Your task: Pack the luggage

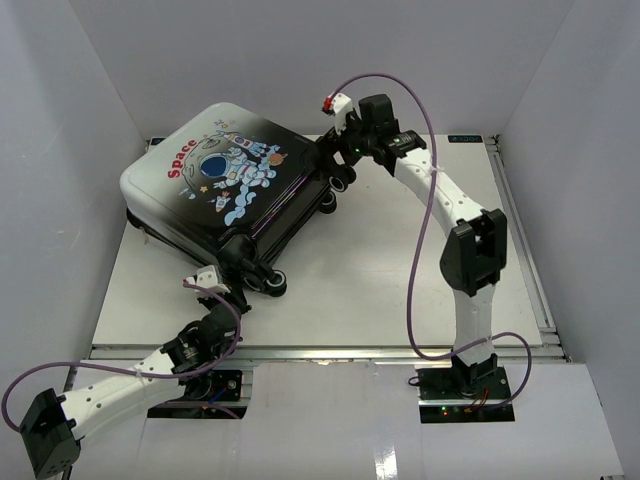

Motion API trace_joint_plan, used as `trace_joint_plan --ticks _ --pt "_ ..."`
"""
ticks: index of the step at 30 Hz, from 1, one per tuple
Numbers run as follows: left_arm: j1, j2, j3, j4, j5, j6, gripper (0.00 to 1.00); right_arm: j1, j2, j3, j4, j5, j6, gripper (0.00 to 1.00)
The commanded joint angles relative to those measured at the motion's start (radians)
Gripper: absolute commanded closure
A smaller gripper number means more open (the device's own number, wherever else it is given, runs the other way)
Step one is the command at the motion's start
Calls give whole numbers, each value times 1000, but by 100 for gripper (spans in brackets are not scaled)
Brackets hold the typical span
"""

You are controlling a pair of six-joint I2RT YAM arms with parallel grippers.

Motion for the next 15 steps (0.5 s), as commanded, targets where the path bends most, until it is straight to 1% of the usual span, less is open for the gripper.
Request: trace_joint_plan --ticks 1,3,7,9,13,15 --pt "5 -59 91 243 -67 17 100 4 125 235 -209 -35 -91 8" --pt "6 -71 92 242 -66 21 100 4 134 235 -226 -9 -112 9" --pt "5 -65 93 264 -58 33 100 2 90 126 -199 -18 -150 9" --pt "6 -52 98 262 -56 33 100 3 94 119 -213 -28 -172 10" --pt "6 -51 97 256 -58 31 100 5 95 90 -233 -51 -206 16" --pt "6 -59 96 257 -53 32 100 6 128 120 -229 -24 -188 22"
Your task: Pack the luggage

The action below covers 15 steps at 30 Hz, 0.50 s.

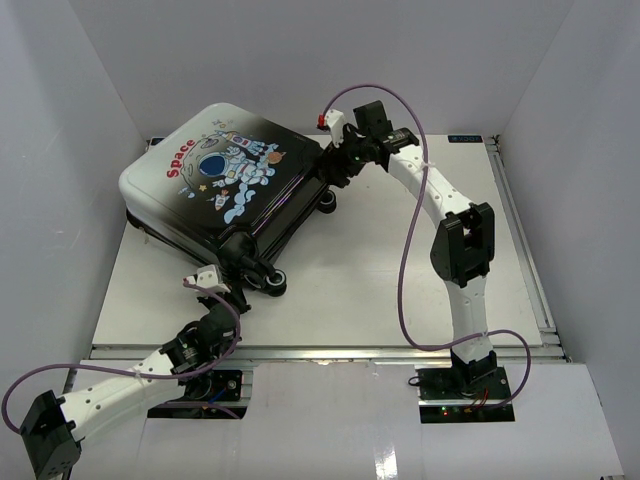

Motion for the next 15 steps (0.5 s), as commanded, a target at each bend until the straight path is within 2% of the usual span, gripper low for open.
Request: trace_joint_plan --ticks 1,3,5,7,12,15 --pt "5 -49 95 249 -59 -2 100 13 34 34 -17 14 -18 27" --pt "5 -52 93 253 -53 8 100 15 54 62 17 50 -3 43" --pt "5 -51 88 282 -42 27 100 16 51 17 133 117 27 65" --pt "5 -44 82 318 -13 78 100 17 23 -27 276 154 55 91" --pt "5 12 96 421 55 184 100 48 -68 -145 540 201 85 92" --pt "5 52 109 492 128 234 100 89 -81 -144 590 231 54 92"
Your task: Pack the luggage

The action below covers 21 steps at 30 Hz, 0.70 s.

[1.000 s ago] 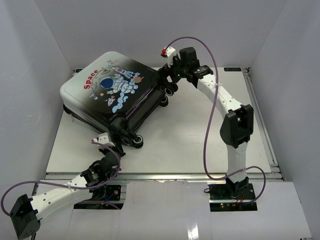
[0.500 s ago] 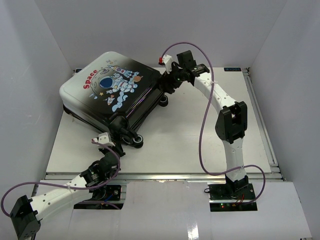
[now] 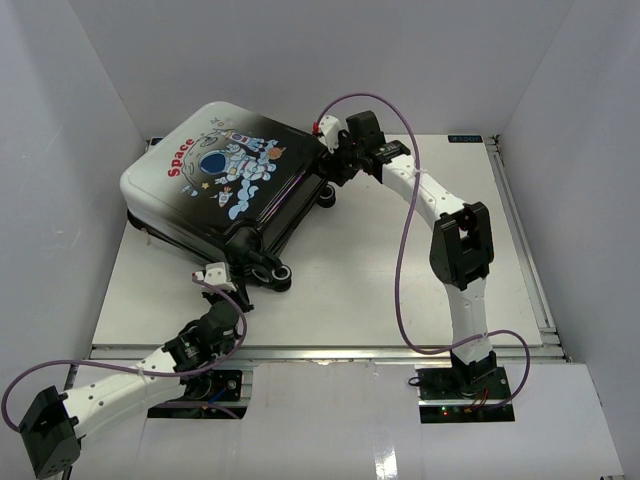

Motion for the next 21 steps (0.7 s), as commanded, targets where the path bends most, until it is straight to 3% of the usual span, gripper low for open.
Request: trace_joint_plan --ticks 1,12,17,21 --pt "0 15 108 429 107 117 100 67 -62 -3 389 97 32 92" --pt "-3 301 145 646 422 188 100 136 -134 -123 521 102 56 92" --pt "-38 322 140 703 535 224 100 152 -167 -156 544 104 67 92" --pt "-81 325 145 726 582 263 100 152 -133 -81 507 127 59 92"
